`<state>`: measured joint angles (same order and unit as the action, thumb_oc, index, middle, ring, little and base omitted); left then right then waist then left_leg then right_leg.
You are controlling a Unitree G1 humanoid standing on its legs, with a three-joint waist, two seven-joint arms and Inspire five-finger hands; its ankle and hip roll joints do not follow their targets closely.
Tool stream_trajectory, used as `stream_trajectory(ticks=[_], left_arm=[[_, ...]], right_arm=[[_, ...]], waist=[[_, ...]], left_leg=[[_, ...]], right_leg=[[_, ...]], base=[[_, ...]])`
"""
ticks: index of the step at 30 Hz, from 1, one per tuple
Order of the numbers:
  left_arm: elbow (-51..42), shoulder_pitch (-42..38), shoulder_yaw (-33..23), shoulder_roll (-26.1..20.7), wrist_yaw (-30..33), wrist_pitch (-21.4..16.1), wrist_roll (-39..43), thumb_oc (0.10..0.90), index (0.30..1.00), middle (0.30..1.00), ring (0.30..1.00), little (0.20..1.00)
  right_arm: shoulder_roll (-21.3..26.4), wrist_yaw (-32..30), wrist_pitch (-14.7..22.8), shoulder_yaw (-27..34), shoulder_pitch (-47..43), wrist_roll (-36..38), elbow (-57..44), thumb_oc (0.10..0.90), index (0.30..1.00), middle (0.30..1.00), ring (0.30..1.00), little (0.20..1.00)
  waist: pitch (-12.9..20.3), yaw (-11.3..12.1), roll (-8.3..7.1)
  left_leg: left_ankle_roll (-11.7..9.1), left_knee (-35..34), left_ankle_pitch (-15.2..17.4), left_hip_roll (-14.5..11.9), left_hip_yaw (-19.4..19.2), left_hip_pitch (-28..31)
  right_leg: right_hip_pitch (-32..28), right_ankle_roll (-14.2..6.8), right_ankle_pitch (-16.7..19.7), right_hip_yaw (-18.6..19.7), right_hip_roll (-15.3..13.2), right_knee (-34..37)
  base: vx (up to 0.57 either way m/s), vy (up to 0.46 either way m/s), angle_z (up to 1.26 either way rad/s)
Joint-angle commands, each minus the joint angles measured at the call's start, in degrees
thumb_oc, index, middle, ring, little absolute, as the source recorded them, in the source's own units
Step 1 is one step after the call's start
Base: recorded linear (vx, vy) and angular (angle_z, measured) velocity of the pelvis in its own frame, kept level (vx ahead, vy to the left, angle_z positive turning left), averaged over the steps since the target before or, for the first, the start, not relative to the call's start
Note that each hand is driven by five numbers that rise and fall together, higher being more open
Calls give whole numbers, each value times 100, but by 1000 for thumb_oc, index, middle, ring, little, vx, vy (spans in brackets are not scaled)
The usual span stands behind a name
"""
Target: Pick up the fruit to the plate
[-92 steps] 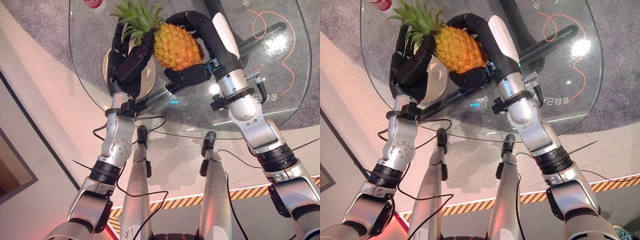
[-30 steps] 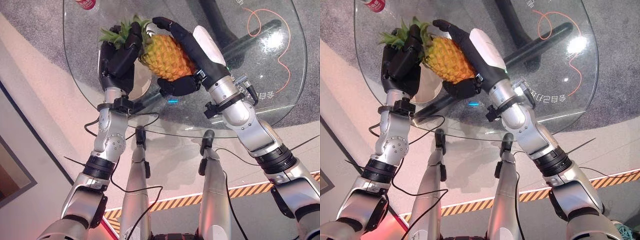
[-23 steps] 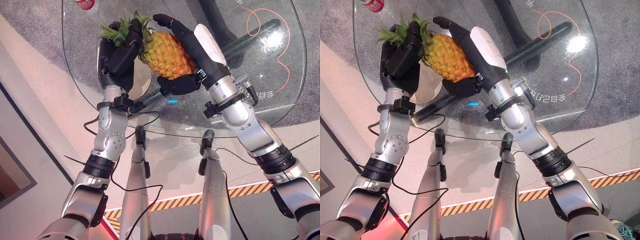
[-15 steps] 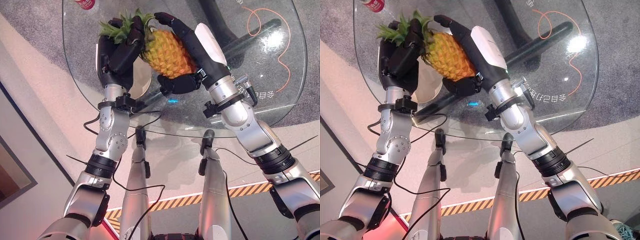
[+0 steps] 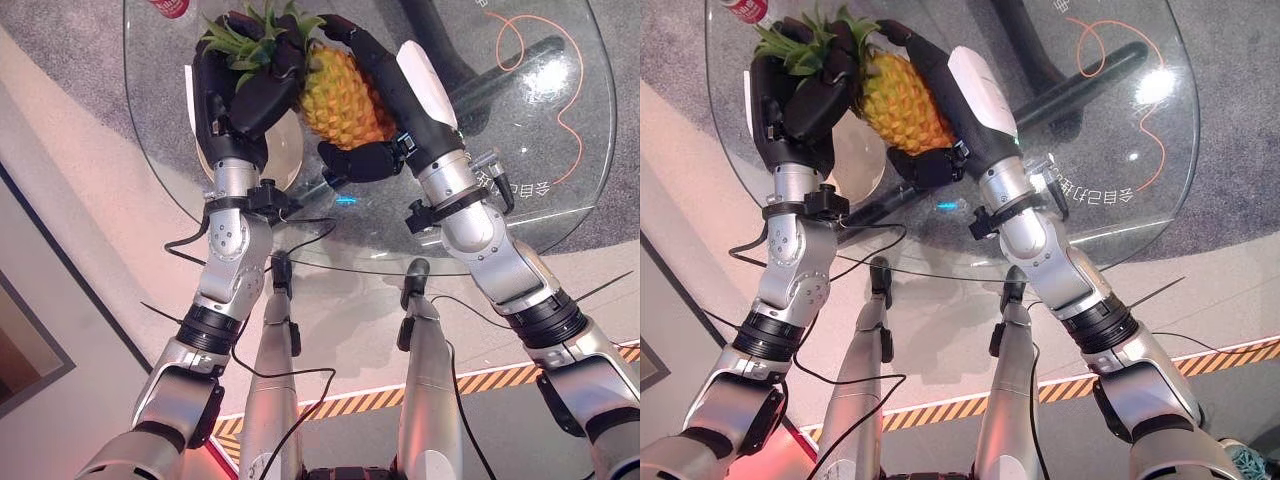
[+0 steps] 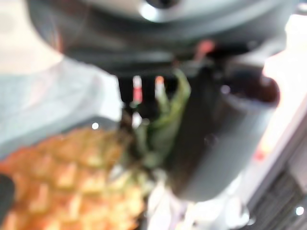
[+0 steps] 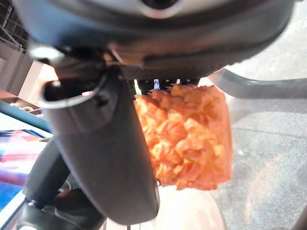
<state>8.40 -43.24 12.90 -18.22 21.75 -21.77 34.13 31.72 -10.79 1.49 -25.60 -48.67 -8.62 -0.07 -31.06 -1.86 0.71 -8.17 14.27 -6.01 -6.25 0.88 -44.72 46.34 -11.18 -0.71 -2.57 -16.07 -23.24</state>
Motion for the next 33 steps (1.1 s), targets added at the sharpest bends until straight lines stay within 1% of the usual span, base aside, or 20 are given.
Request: stream_trajectory(ticks=[1, 2, 3, 6, 9, 10, 11, 15, 16, 20, 21, 22, 26, 28, 29, 32, 33], left_arm=[[-890, -924, -239, -19, 375, -1024, -600, 100, 300, 300, 300, 200], [-889, -903, -235, -13, 377, -1024, -602, 100, 300, 300, 300, 200], [-885, -909, -264, -12, 488, -1035, -713, 100, 300, 300, 300, 200], [-872, -929, -292, -4, 539, -1039, -772, 100, 300, 300, 300, 200], [-840, -932, -321, -10, 690, -1092, -852, 100, 300, 300, 300, 200], [-864, -947, -338, -5, 736, -1086, -903, 100, 300, 300, 300, 200], [-866, -924, -336, 1, 745, -1084, -910, 100, 300, 300, 300, 200], [-851, -926, -377, -13, 934, -1120, -1065, 100, 300, 300, 300, 200], [-846, -953, -391, -19, 959, -1125, -1094, 100, 300, 300, 300, 200], [-811, -962, -413, -19, 1068, -1114, -1191, 100, 300, 300, 300, 200], [-809, -945, -413, -17, 1081, -1106, -1212, 100, 300, 300, 300, 200], [-803, -958, -422, -29, 1076, -1104, -1219, 100, 300, 300, 300, 200], [-781, -962, -438, -44, 1158, -1089, -1333, 100, 300, 300, 300, 200], [-776, -941, -446, -56, 1217, -1081, -1385, 100, 300, 300, 300, 200], [-763, -979, -461, -66, 1256, -1076, -1437, 100, 300, 300, 300, 200], [-741, -938, -476, -85, 1409, -1099, -1604, 100, 300, 300, 300, 200], [-736, -951, -489, -90, 1434, -1107, -1650, 100, 300, 300, 300, 200]], right_arm=[[-130, -360, 509, 393, -502, -127, -678, 800, 900, 900, 900, 900], [-135, -360, 510, 388, -483, -126, -676, 800, 900, 900, 900, 900], [-145, -393, 515, 394, -481, -138, -678, 800, 900, 900, 900, 900], [-138, -397, 513, 418, -514, -126, -671, 800, 900, 900, 900, 900], [-165, -406, 509, 404, -498, -132, -634, 800, 900, 900, 900, 900], [-169, -412, 514, 417, -509, -145, -636, 800, 900, 900, 900, 900], [-174, -413, 516, 414, -485, -146, -636, 800, 900, 900, 900, 900], [-152, -445, 533, 444, -463, -120, -645, 800, 900, 900, 900, 900], [-154, -449, 542, 461, -490, -129, -650, 800, 900, 900, 900, 900], [-176, -471, 561, 471, -480, -160, -651, 800, 900, 900, 900, 900], [-181, -473, 566, 467, -461, -161, -648, 800, 900, 900, 900, 900], [-171, -474, 570, 475, -481, -163, -642, 800, 900, 900, 900, 900], [-167, -511, 565, 494, -479, -179, -654, 800, 900, 900, 900, 900], [-153, -532, 590, 506, -446, -171, -649, 800, 900, 900, 900, 900], [-144, -553, 587, 520, -477, -174, -648, 800, 900, 900, 900, 900], [-128, -625, 587, 544, -430, -182, -642, 800, 900, 900, 900, 900], [-124, -638, 597, 564, -436, -187, -638, 800, 900, 900, 900, 900]], waist=[[126, 154, -137], [126, 159, -135], [126, 162, -139], [126, 158, -145], [126, 163, -143], [126, 158, -148], [126, 162, -146], [126, 157, -149], [126, 151, -151], [126, 149, -150], [126, 153, -149], [126, 150, -152], [126, 149, -155], [126, 150, -154], [126, 144, -158], [126, 144, -146], [126, 137, -146]], left_leg=[[364, 93, 271, 163, -36, 190], [358, 101, 316, 155, -37, 233], [357, 93, 313, 152, -37, 230], [359, 79, 263, 161, -33, 188], [346, 75, 299, 140, -46, 238], [350, 62, 255, 144, -46, 196], [344, 70, 300, 135, -49, 239], [340, 76, 302, 133, -42, 235], [345, 65, 244, 146, -39, 172], [340, 78, 255, 141, -41, 170], [334, 85, 300, 131, -44, 213], [338, 79, 254, 136, -43, 169], [333, 79, 250, 132, -44, 172], [327, 84, 297, 121, -48, 220], [332, 72, 238, 133, -45, 162], [324, 100, 297, 124, -45, 202], [330, 96, 253, 133, -44, 156]], right_leg=[[-358, 305, 635, -325, 160, 888], [-396, 300, 591, -326, 166, 872], [-398, 306, 588, -328, 168, 882], [-363, 314, 629, -333, 167, 898], [-409, 310, 583, -336, 174, 887], [-372, 316, 623, -336, 170, 906], [-412, 311, 580, -337, 175, 892], [-406, 312, 570, -335, 180, 879], [-348, 319, 621, -333, 177, 894], [-341, 323, 608, -331, 184, 875], [-378, 317, 564, -331, 190, 860], [-340, 323, 608, -331, 183, 874], [-348, 325, 610, -332, 185, 880], [-392, 316, 565, -330, 191, 867], [-340, 321, 621, -327, 185, 889], [-375, 314, 569, -321, 189, 863], [-331, 321, 612, -318, 187, 874]], base=[[0, 0, 0], [0, 0, 0], [0, 0, 0], [0, 0, 0], [0, 0, 0], [0, 0, 0], [0, 0, 0], [0, 0, 0], [0, 0, 0], [0, 0, 0], [0, 0, 0], [0, 0, 0], [0, 0, 0], [0, 0, 0], [0, 0, 0], [0, 0, 0], [0, 0, 0]])
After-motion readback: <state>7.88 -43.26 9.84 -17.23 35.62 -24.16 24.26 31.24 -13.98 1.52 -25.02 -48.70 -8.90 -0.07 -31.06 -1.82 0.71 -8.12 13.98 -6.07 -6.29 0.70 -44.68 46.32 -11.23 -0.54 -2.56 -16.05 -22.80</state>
